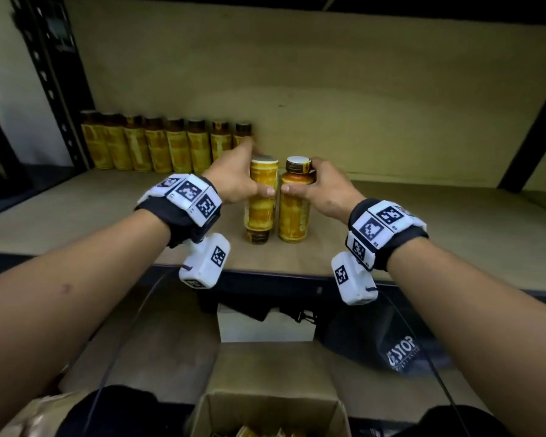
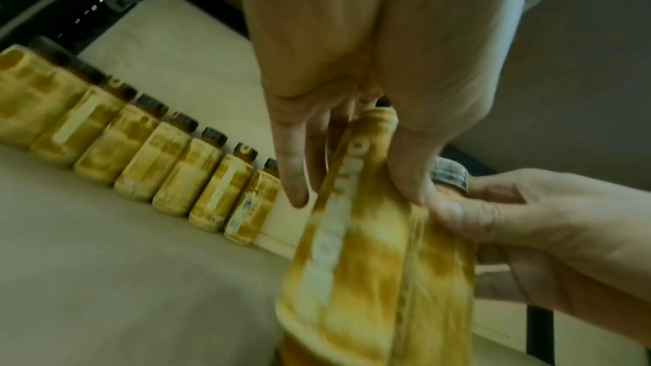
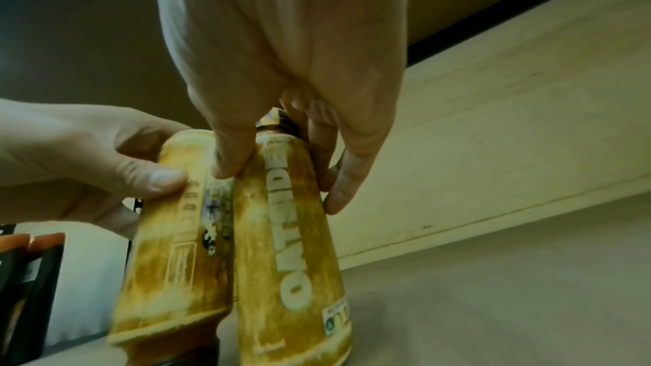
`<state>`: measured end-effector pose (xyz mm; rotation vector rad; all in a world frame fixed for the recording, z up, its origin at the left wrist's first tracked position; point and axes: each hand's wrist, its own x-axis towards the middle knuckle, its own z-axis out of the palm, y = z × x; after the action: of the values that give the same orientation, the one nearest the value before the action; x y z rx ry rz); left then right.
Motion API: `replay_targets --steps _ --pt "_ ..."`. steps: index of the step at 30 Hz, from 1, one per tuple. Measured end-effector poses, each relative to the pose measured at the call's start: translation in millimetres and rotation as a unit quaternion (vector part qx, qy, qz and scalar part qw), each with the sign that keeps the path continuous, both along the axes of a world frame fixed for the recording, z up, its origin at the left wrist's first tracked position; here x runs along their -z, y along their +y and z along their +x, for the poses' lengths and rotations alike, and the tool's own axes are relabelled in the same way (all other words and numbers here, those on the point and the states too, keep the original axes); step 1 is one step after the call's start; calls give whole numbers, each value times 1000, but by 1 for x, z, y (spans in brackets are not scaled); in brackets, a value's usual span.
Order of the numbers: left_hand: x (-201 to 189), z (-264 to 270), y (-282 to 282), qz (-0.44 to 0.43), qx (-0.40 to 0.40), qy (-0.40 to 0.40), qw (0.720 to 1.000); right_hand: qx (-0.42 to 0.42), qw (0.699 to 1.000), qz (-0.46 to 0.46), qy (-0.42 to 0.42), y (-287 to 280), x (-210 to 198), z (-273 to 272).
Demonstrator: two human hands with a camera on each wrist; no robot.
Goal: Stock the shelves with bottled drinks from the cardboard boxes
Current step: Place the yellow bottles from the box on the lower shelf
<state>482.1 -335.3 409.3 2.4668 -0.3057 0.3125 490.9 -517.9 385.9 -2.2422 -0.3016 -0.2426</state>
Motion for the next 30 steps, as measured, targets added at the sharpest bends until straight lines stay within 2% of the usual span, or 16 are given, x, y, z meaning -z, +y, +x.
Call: replay_targets --steps 3,6,9,12,13,15,17,19,21,24,26,30 --pt "-19 3 8 53 18 71 996 -12 1000 -3 4 -4 2 9" --pt "-36 1 22 179 19 126 976 -15 1000 10 3 -8 10 14" --pt "-36 0 42 298 -6 190 935 -12 1000 5 11 -6 10 16" --pt "-10 1 50 386 1 278 879 -9 1000 9 16 -6 7 12" --pt "0 1 49 398 6 289 871 -9 1000 12 16 -5 7 11" --pt "9 2 46 382 11 270 883 -11 1000 17 19 -5 6 9" --pt "8 7 44 324 26 238 915 -10 1000 17 19 -6 6 9" --pt "8 16 44 221 39 211 951 -2 1000 11 7 -5 7 12" --pt "15 30 40 82 30 186 979 13 1000 1 -1 -2 7 17" --pt "23 48 27 -54 -9 165 985 34 999 -20 6 5 3 27" --pt "26 61 18 -77 -5 171 982 41 999 -29 12 9 0 36" --pt "27 98 5 -48 -14 138 989 42 997 -57 31 13 -9 66"
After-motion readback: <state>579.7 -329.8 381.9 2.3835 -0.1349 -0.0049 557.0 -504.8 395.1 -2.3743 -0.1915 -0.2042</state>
